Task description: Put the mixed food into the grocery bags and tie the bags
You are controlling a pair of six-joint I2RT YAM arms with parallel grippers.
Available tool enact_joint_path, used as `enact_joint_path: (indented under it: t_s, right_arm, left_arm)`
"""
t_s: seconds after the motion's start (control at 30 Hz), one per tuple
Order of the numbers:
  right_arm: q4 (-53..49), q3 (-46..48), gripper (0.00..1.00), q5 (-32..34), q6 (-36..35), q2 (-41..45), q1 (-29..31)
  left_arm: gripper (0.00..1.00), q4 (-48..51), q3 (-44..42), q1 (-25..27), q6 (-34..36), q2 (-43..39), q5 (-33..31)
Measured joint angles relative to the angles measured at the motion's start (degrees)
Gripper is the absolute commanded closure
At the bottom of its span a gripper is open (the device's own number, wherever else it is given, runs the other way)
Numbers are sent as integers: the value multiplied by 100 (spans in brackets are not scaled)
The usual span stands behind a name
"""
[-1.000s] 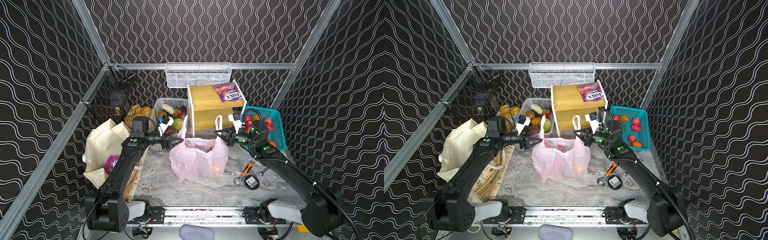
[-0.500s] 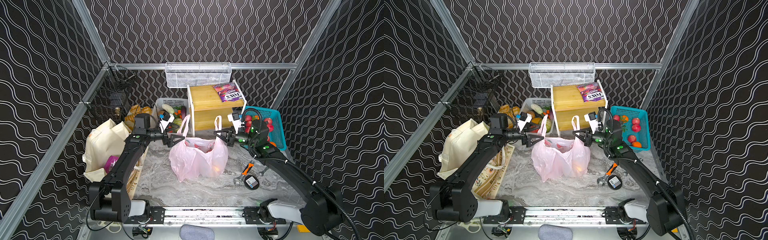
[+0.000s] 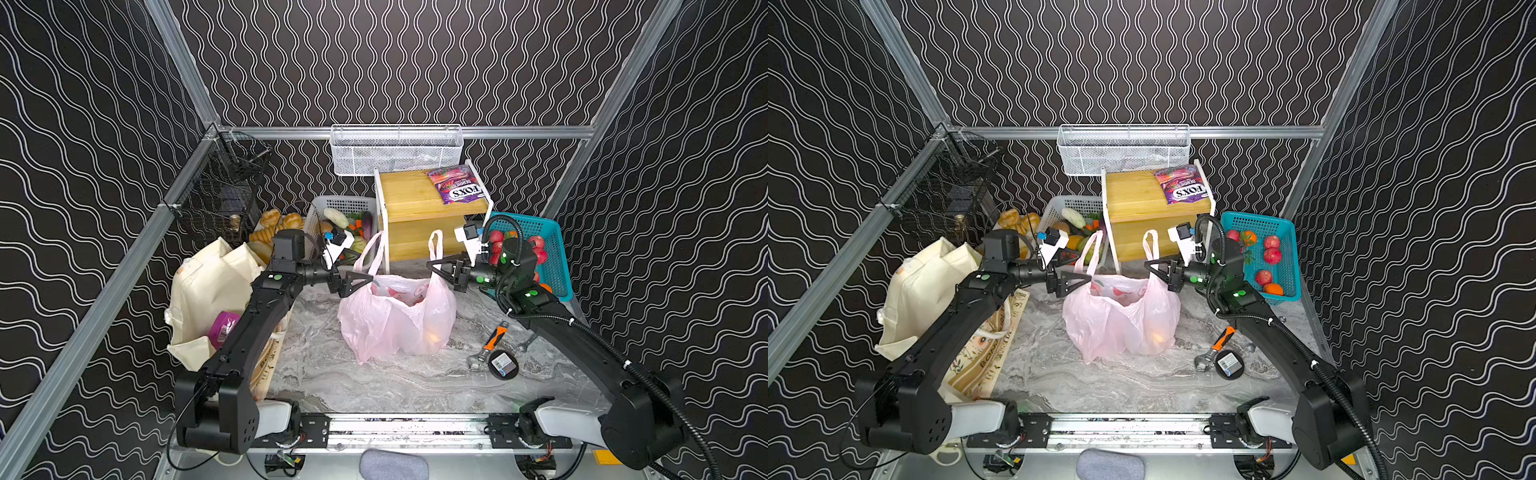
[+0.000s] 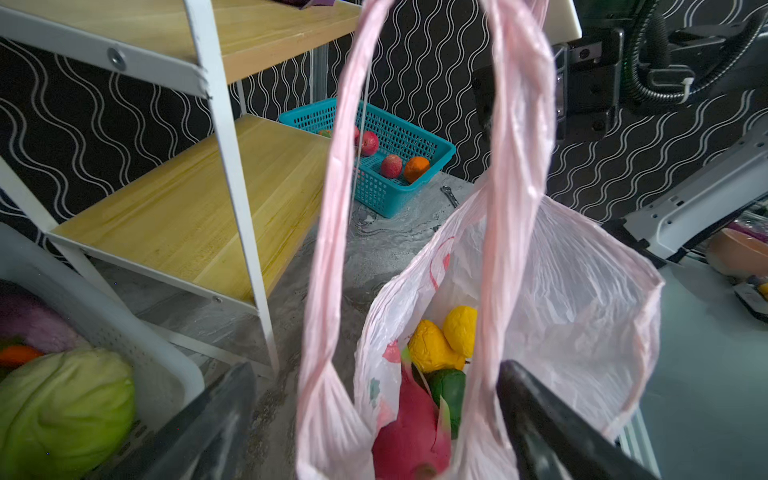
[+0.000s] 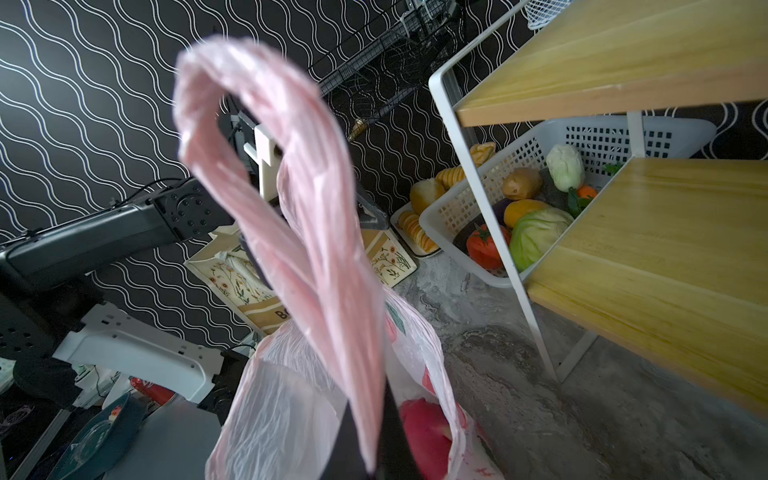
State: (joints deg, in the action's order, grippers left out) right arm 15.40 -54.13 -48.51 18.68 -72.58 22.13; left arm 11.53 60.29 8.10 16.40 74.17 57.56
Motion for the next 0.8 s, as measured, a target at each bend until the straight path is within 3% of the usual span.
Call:
enact_joint_path:
  t_s: [0.27,0.5,0.7,0.8]
  right_arm:
    - [0,0,96,7,15,-2,0]
    - [-7,0,96,42,11,0,4]
    - [-37,0,96,155,11,0,4]
    - [-42,0,96,223,2,-2,4]
  left_arm:
    - [19,-260,-140,247,-258,-199,-824]
    - [42,-101,-72,321,-254,-286,-1126]
    - [77,240,81,328,-293,-264,-1344]
    - [83,334,208,328,-315,-238,-1386]
